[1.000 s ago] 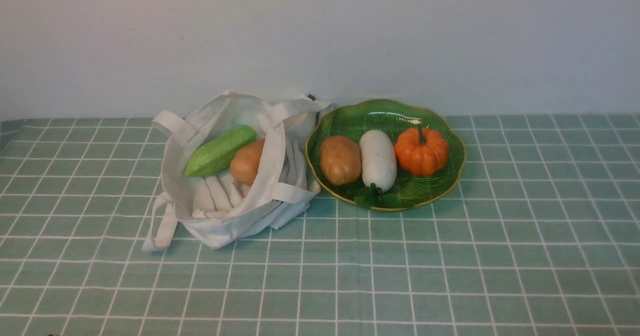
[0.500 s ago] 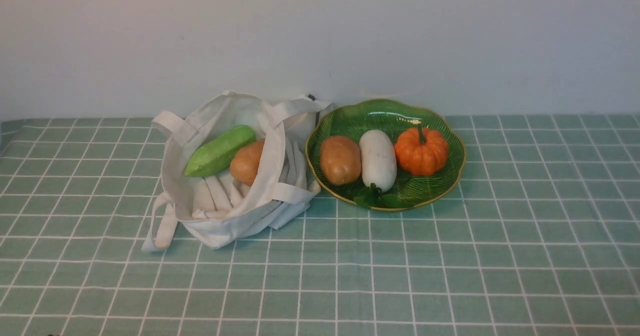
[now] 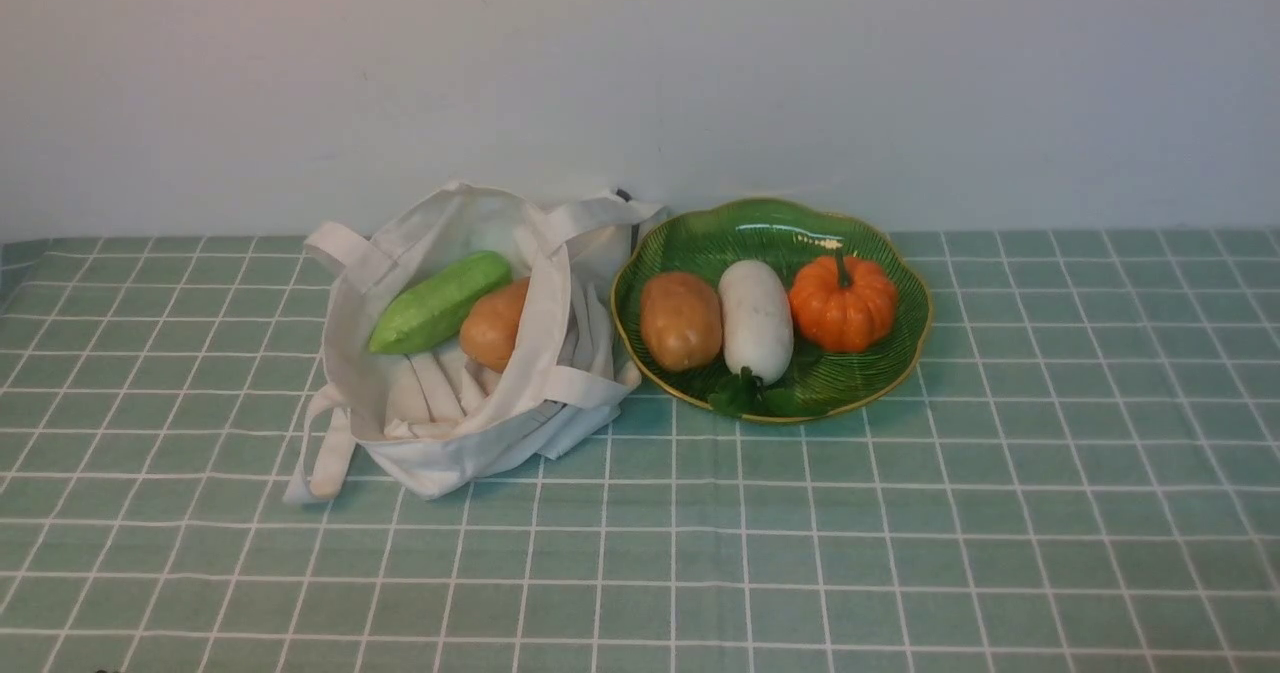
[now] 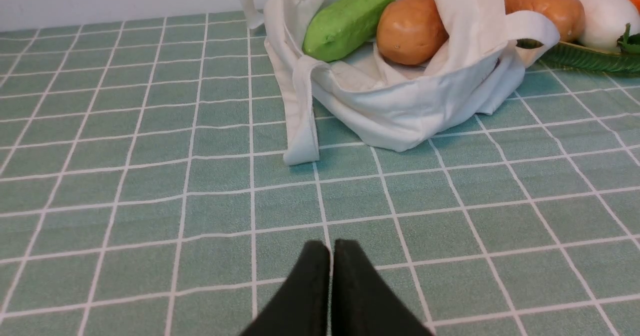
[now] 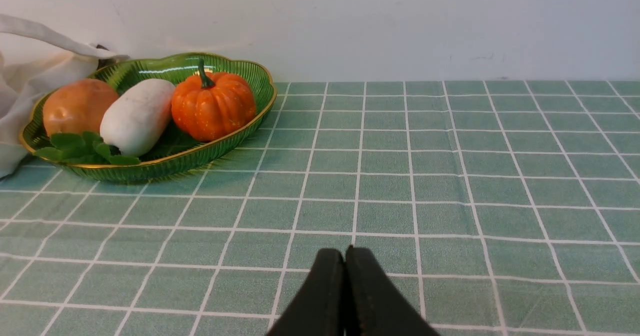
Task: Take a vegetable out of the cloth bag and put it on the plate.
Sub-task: Use the left arm to grab a potato from the bag
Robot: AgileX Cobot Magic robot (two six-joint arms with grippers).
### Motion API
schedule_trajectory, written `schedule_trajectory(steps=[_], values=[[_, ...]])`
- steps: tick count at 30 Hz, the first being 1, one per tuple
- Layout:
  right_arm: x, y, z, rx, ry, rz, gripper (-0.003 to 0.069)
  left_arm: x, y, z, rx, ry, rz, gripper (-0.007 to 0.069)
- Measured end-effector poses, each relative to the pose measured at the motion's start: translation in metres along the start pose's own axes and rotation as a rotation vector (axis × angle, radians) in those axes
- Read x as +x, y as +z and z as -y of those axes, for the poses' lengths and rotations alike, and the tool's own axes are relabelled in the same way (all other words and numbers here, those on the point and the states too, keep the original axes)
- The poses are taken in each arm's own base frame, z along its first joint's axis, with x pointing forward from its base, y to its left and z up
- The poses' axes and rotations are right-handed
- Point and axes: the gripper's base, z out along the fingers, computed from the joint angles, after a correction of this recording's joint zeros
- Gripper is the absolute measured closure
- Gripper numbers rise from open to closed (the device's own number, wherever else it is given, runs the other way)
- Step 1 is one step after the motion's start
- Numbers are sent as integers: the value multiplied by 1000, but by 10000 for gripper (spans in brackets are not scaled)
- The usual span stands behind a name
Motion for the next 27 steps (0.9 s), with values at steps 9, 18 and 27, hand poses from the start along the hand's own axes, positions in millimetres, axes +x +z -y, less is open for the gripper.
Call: schedule_trajectory(steps=[9, 18, 27], values=[[0, 0, 0, 0, 0, 0, 675, 0, 0, 0, 0, 0, 0, 629], [0, 0, 0, 0, 0, 0, 675, -1, 0, 8, 84, -328, -5, 629], [0, 0, 0, 0, 0, 0, 675, -13, -5, 26, 343, -1191, -45, 629]])
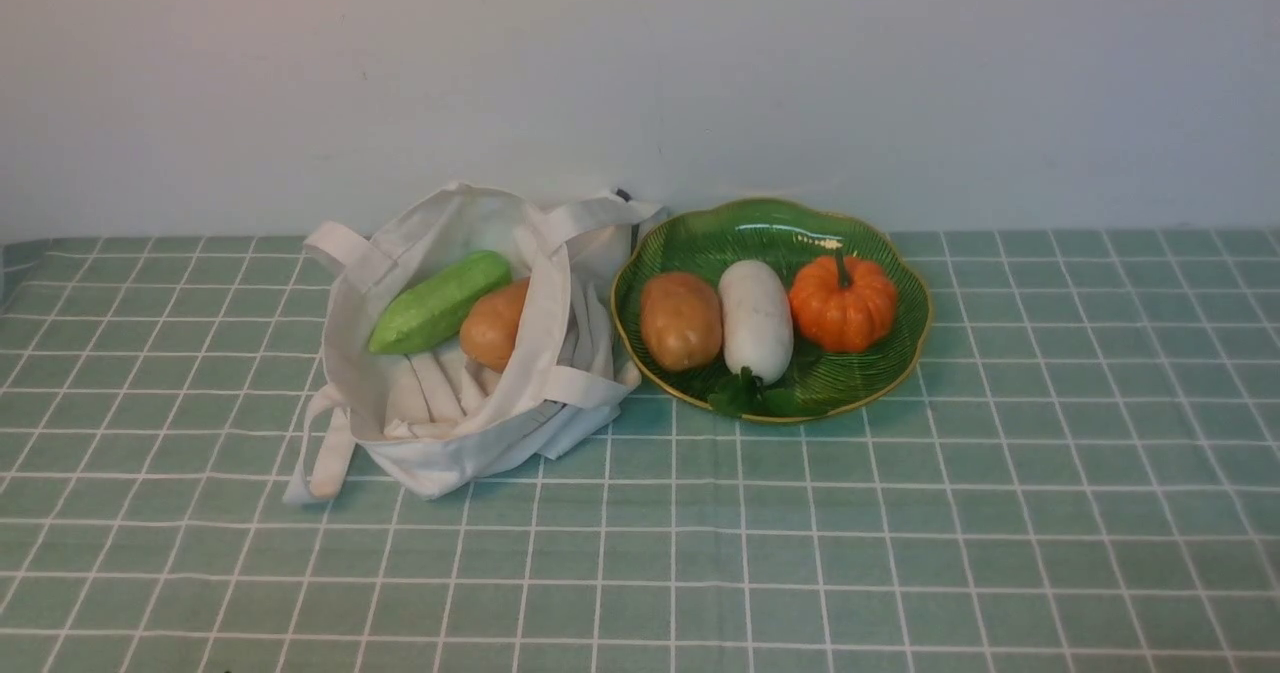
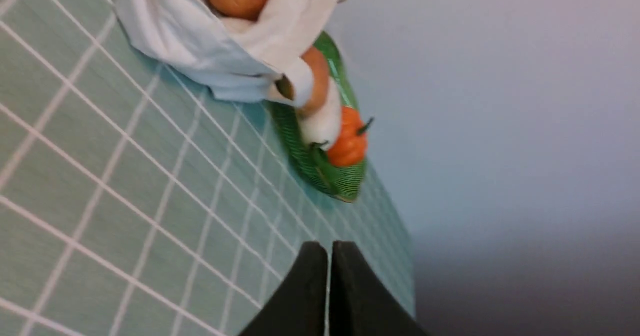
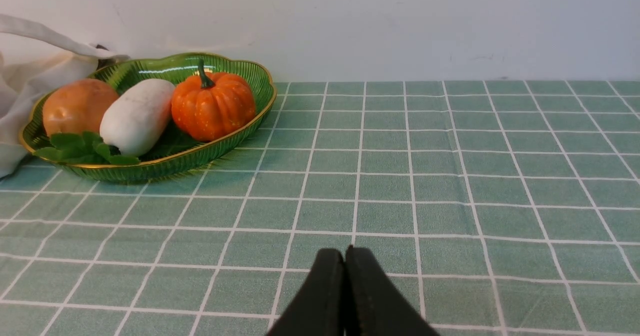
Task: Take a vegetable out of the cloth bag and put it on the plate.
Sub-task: Use the left arm to grab a potato from the bag
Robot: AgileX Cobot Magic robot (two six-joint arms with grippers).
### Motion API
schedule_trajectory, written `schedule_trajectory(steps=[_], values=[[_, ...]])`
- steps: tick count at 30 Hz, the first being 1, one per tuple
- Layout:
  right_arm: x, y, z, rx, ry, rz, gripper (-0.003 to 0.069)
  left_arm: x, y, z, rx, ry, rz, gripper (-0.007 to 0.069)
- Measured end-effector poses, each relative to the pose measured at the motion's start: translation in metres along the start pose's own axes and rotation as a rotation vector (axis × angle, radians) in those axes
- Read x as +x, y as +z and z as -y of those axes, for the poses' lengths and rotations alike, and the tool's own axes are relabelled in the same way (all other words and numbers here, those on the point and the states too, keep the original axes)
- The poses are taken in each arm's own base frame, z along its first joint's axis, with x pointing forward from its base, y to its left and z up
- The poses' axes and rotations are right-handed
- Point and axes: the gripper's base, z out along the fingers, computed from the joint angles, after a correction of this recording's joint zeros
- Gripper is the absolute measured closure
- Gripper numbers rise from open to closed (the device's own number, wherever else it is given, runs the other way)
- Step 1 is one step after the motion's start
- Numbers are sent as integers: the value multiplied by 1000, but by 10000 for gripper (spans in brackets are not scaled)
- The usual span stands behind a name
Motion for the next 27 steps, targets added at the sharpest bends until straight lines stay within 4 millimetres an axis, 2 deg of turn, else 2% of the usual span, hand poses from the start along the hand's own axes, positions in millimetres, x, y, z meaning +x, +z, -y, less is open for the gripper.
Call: schedule_trajectory(steps=[3, 6, 7, 8, 9, 10, 12, 13, 14, 16, 17, 19, 22, 25, 27], values=[[0, 0, 0, 0, 0, 0, 675, -3, 0, 2, 26, -5, 35, 629], [0, 0, 0, 0, 0, 0, 675, -3, -1, 5, 32, 65, 27, 629], [0, 0, 0, 0, 0, 0, 675, -3, -4, 18, 60, 133, 6, 629], [0, 0, 0, 0, 0, 0, 675, -3, -5, 20, 64, 141, 4, 629], [0, 0, 0, 0, 0, 0, 675, -7, -11, 48, 102, 225, -7, 629], [0, 0, 0, 0, 0, 0, 675, -11, -12, 62, 102, 274, -18, 629], [0, 0, 0, 0, 0, 0, 675, -14, -10, 76, 77, 321, -44, 629], [0, 0, 0, 0, 0, 0, 675, -19, -7, 96, 29, 417, -102, 629], [0, 0, 0, 0, 0, 0, 675, -23, -2, 106, -25, 471, -157, 629], [0, 0, 0, 0, 0, 0, 675, -31, 17, 118, -187, 565, -323, 629], [0, 0, 0, 0, 0, 0, 675, -34, 19, 122, -202, 588, -330, 629], [0, 0, 0, 0, 0, 0, 675, -48, 46, 125, -402, 655, -510, 629], [0, 0, 0, 0, 0, 0, 675, -72, 87, 125, -595, 731, -617, 629], [0, 0, 0, 0, 0, 0, 675, -93, 139, 118, -706, 752, -677, 629], [0, 0, 0, 0, 0, 0, 675, -100, 163, 113, -736, 742, -707, 629]])
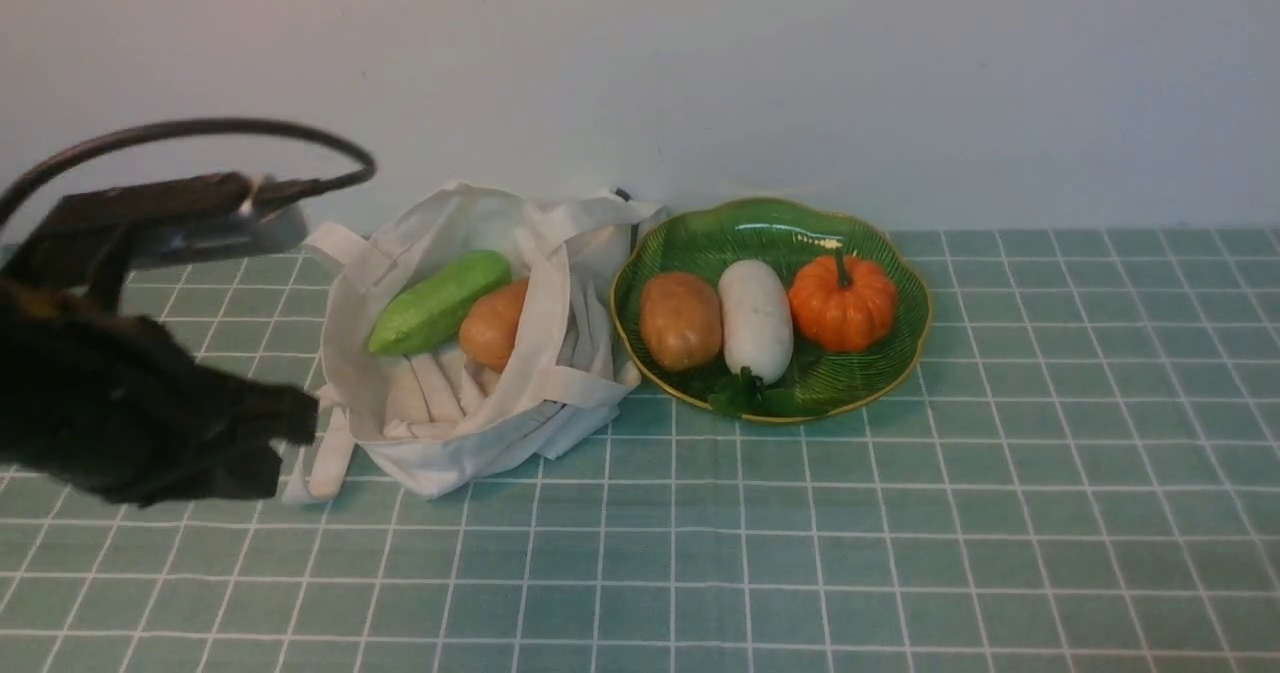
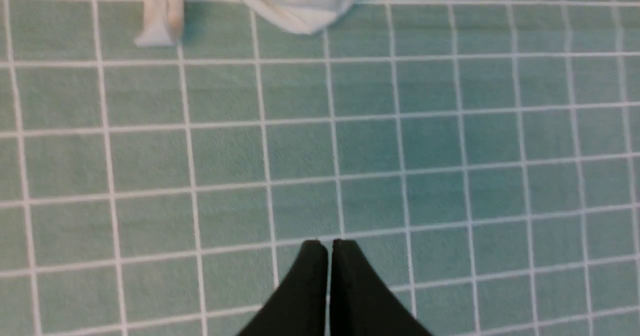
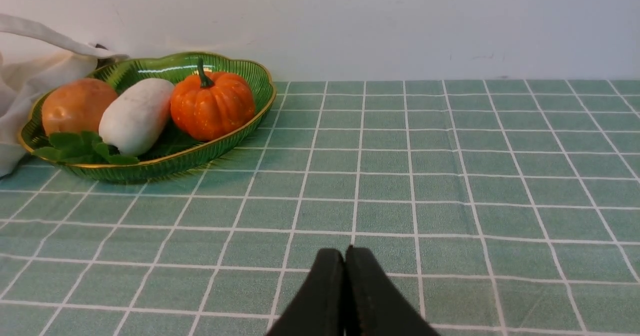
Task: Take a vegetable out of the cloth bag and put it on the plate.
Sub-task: Use the left arm to grab a potato from the bag
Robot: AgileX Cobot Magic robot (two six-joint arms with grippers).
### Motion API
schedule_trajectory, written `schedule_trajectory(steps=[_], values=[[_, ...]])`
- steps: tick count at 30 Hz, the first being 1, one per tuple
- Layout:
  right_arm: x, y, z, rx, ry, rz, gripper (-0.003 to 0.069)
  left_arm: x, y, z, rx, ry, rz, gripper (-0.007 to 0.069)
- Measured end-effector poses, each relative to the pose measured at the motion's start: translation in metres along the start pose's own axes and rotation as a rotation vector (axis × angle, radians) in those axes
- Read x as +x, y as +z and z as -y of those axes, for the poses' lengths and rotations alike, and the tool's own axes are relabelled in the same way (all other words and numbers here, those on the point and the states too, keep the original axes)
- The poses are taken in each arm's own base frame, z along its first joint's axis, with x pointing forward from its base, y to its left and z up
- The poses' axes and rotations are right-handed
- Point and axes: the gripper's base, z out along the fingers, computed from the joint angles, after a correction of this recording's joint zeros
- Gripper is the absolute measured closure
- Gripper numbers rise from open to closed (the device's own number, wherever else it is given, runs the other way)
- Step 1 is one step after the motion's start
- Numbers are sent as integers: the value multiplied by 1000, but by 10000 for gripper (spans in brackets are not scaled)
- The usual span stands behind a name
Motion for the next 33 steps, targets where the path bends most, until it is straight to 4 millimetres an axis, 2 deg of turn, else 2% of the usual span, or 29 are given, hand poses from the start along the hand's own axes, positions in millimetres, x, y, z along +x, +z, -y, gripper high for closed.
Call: schedule_trajectory(steps=[6, 9, 15, 16, 19, 21, 22, 26, 33], values=[[0, 0, 0, 0, 0, 0, 675, -67, 48, 3, -45, 30, -57, 615], [0, 0, 0, 0, 0, 0, 675, -91, 64, 8, -74, 76, -55, 586], [0, 0, 0, 0, 0, 0, 675, -131, 112, 28, -121, 184, -63, 448], [0, 0, 0, 0, 0, 0, 675, -135, 112, 29, -124, 190, -54, 442], [0, 0, 0, 0, 0, 0, 675, -159, 150, 36, -159, 238, -76, 329], [0, 0, 0, 0, 0, 0, 675, -168, 163, 36, -178, 250, -97, 280], [0, 0, 0, 0, 0, 0, 675, -168, 167, 36, -180, 251, -107, 275], [0, 0, 0, 0, 0, 0, 675, -173, 189, 37, -183, 245, -174, 171], [0, 0, 0, 0, 0, 0, 675, -174, 191, 39, -159, 257, -180, 98]])
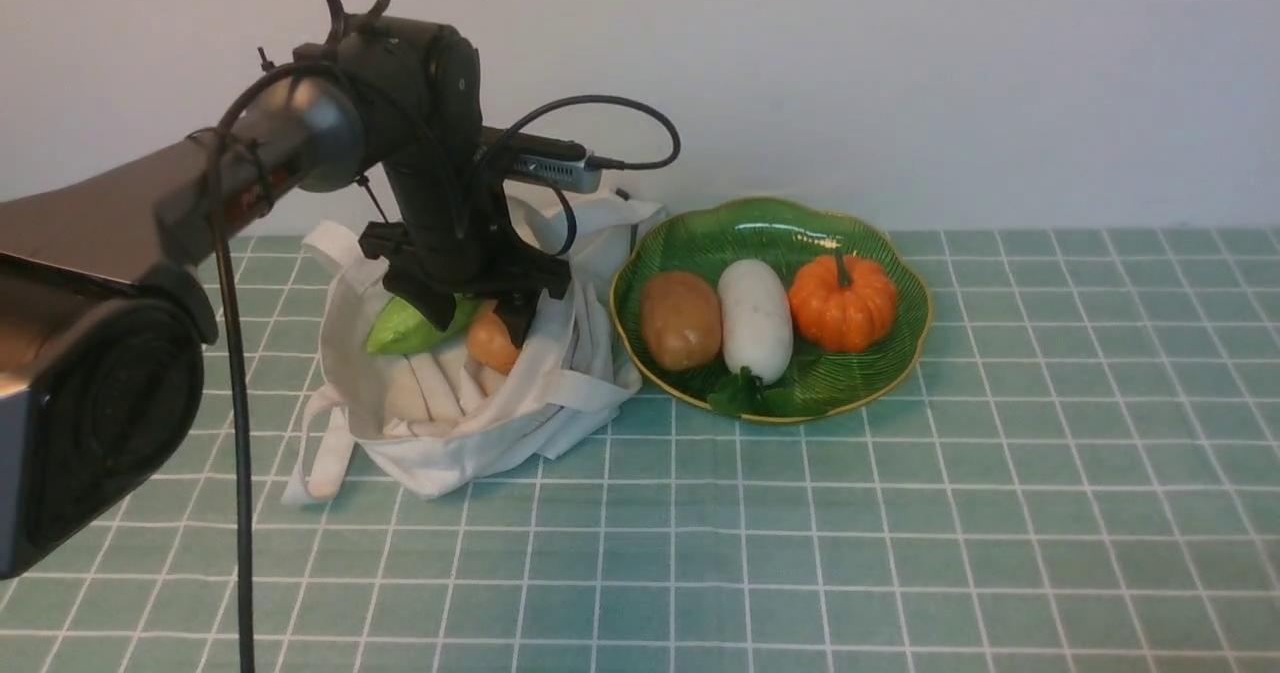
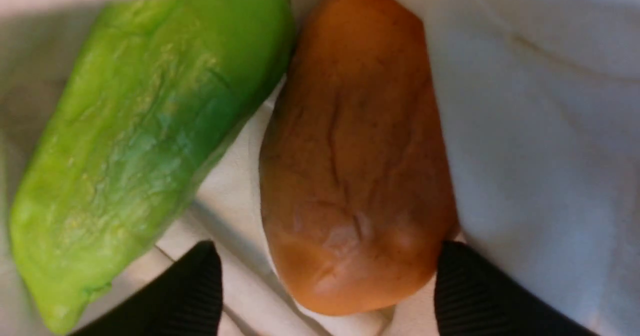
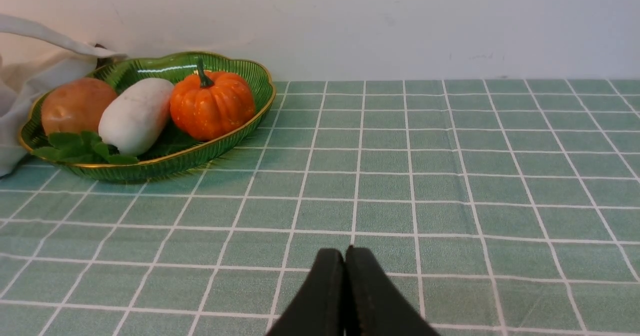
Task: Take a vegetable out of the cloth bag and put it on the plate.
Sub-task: Use the left arm to grab a potato from the bag
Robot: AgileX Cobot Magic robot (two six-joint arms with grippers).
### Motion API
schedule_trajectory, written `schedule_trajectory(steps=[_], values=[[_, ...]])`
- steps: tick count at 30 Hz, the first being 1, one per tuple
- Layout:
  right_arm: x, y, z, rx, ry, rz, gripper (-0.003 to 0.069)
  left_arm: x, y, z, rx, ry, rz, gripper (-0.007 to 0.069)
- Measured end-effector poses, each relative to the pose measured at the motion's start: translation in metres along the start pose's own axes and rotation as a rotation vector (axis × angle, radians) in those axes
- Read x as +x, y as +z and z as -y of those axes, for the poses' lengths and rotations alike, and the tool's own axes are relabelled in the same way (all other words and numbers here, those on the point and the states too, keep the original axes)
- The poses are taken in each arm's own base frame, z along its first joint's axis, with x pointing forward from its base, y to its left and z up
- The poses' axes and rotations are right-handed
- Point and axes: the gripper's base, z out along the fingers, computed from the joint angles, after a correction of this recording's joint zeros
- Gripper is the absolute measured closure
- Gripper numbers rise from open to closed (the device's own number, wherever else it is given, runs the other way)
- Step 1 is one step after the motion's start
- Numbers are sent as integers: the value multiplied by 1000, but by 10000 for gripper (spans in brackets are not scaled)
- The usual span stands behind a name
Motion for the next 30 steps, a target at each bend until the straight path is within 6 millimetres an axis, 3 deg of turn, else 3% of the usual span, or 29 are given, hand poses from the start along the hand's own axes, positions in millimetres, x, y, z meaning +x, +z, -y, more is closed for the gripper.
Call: schedule_trajectory(steps=[4, 10, 13, 17, 25, 26, 30], values=[[0, 0, 0, 0, 0, 0, 675, 0, 5, 1, 10, 3, -5, 90], [0, 0, 0, 0, 0, 0, 675, 0, 32, 1, 15, -2, -30, 102], [0, 0, 0, 0, 0, 0, 675, 1, 34, 1, 14, -1, -37, 158], [0, 0, 0, 0, 0, 0, 675, 3, 30, 0, 9, 2, -61, 158], [0, 0, 0, 0, 0, 0, 675, 6, -18, -5, -58, 31, -30, 158], [0, 0, 0, 0, 0, 0, 675, 8, -32, -7, -84, 40, -11, 158], [0, 0, 0, 0, 0, 0, 675, 20, -47, -8, -97, 45, -19, 158]])
